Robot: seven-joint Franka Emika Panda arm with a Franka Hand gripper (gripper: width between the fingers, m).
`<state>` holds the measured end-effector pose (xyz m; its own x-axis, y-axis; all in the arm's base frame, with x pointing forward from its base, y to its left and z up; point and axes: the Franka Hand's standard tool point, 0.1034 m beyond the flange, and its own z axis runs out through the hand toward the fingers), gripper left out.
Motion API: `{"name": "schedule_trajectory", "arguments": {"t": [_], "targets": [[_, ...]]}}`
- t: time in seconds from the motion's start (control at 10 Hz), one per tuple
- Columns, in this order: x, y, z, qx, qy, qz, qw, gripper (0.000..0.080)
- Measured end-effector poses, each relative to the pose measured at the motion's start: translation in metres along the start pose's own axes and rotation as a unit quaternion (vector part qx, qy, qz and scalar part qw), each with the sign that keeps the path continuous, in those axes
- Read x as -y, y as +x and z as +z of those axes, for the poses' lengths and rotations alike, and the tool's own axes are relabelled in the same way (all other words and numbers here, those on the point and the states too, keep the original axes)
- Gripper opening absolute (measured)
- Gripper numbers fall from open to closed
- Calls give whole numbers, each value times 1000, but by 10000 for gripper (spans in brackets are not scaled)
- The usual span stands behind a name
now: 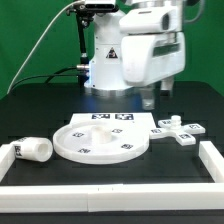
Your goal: Assemble round table
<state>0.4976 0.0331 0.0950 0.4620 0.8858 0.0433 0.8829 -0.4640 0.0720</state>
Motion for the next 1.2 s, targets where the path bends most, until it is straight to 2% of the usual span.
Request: {"name": "schedule_trajectory", "arguments": {"t": [0.1, 0.2, 0.3, 0.5, 0.6, 0.7, 0.9, 1.0, 1.2], "targets": [[-6, -24, 2, 3, -3, -9, 1000, 650], [-8, -41, 5, 4, -4, -19, 1000, 649], [-14, -45, 3, 1, -5, -25, 1000, 649], [-13, -44, 4, 1, -4, -20, 1000, 650], [-13, -51, 8, 4, -1, -26, 1000, 650], [-12, -65, 18, 9, 7, -15, 1000, 650], [8, -86, 43, 11, 9, 2, 1000, 650], [14, -94, 54, 17, 21, 10, 1000, 650], [18, -93, 62, 15, 23, 8, 1000, 650]]}}
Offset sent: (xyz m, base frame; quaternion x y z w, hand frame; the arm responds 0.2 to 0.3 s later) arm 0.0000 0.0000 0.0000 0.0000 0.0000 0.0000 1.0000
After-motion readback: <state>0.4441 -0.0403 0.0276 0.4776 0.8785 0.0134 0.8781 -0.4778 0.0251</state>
